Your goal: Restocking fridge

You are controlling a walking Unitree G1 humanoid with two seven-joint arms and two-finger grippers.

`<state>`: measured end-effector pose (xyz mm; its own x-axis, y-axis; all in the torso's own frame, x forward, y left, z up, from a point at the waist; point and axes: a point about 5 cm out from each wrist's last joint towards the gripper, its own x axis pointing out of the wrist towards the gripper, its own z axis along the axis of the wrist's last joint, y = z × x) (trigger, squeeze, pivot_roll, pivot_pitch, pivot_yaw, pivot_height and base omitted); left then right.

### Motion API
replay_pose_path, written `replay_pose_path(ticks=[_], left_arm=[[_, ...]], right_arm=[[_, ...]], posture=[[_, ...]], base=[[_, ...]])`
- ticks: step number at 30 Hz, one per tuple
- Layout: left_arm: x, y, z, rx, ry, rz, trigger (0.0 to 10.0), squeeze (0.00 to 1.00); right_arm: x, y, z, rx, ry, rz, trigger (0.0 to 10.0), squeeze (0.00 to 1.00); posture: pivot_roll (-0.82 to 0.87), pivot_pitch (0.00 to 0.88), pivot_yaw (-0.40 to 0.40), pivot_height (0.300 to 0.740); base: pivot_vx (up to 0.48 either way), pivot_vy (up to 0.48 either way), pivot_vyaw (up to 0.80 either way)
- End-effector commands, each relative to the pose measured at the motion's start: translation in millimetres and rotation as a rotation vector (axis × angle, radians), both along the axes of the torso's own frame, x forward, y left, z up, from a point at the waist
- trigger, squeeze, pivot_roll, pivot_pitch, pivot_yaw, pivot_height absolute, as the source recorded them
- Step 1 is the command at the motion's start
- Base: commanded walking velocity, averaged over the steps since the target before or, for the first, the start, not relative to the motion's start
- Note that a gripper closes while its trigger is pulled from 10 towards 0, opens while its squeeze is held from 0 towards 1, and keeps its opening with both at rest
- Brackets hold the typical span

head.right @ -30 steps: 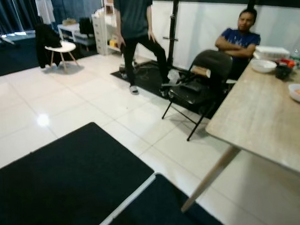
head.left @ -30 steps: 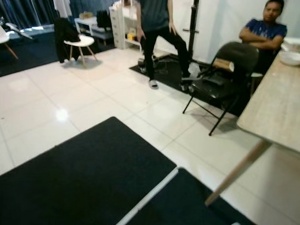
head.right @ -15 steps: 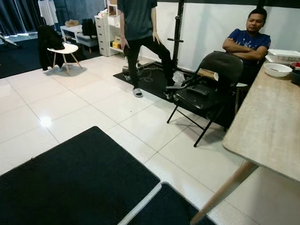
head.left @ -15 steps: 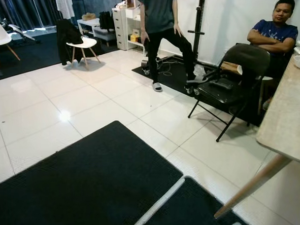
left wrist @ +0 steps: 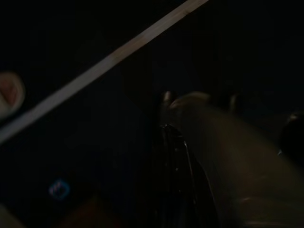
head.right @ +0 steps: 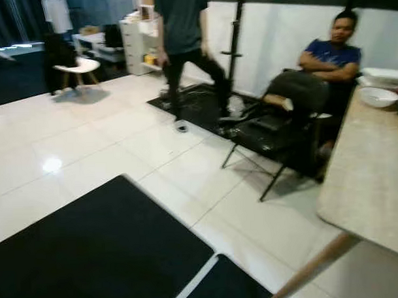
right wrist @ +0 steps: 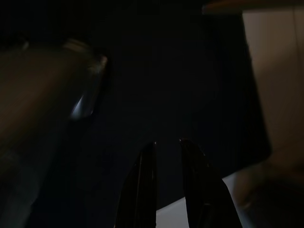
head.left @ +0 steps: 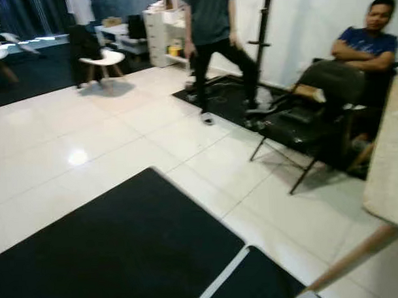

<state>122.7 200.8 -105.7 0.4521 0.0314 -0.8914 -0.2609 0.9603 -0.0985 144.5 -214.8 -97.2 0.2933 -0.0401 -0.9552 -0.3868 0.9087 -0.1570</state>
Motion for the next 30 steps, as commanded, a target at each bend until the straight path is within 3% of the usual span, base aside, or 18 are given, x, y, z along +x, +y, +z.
replay_pose_path(ticks=[1, 26, 30], left_arm=[[-0.5, 1.6, 0.1, 0.005, 0.000, -0.001, 10.0, 0.00], [-0.1, -1.0, -0.2, -0.001, 0.000, 0.000, 10.0, 0.00], [0.2, -1.8, -0.2, -0.003, -0.001, 0.000, 10.0, 0.00]], right_arm=[[6.6, -4.4, 3.2, -0.021, -0.024, -0.003, 10.0, 0.00], [6.4, -4.8, 3.2, -0.025, -0.019, -0.001, 10.0, 0.00], [6.1, -5.0, 3.2, -0.025, -0.017, -0.008, 10.0, 0.00]], posture=[[-0.08, 0.000, 0.006, 0.740], [-0.08, 0.000, 0.007, 0.740], [-0.08, 0.000, 0.004, 0.740]], base=[[0.292, 0.000, 0.00], [0.292, 0.000, 0.00], [0.291, 0.000, -0.77]])
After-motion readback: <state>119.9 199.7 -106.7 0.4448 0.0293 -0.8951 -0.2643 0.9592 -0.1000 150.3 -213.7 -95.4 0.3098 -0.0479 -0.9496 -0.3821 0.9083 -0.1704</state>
